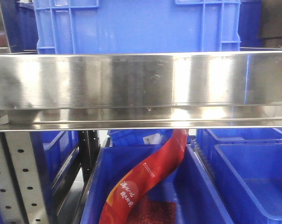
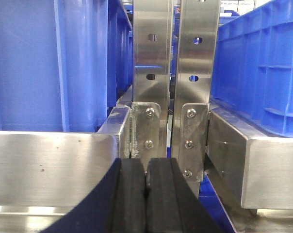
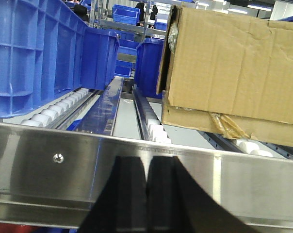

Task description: Grab PVC pipe and place in blue bin

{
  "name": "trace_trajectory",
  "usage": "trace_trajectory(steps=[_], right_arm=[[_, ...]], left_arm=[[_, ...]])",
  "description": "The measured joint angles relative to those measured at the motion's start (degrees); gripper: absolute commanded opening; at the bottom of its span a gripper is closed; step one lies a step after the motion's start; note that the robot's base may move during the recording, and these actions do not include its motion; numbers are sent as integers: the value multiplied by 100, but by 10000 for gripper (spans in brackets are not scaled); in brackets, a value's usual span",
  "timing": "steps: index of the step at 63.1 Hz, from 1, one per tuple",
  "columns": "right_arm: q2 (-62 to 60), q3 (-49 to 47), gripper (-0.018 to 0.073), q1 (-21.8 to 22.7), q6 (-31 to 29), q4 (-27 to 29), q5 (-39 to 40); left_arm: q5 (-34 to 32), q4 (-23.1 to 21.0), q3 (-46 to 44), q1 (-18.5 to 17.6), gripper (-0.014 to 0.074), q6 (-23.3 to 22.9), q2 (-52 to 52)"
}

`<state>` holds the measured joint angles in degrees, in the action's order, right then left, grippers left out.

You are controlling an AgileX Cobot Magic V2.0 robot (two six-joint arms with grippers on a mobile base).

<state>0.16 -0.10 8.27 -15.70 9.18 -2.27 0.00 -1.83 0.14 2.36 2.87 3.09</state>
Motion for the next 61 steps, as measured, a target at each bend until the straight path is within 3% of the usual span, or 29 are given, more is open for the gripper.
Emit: trace_trajectory(steps=[61], right_arm=[[0, 0, -162, 0, 0, -12, 41]], left_arm=[[0, 0, 0, 0, -111, 0, 0]])
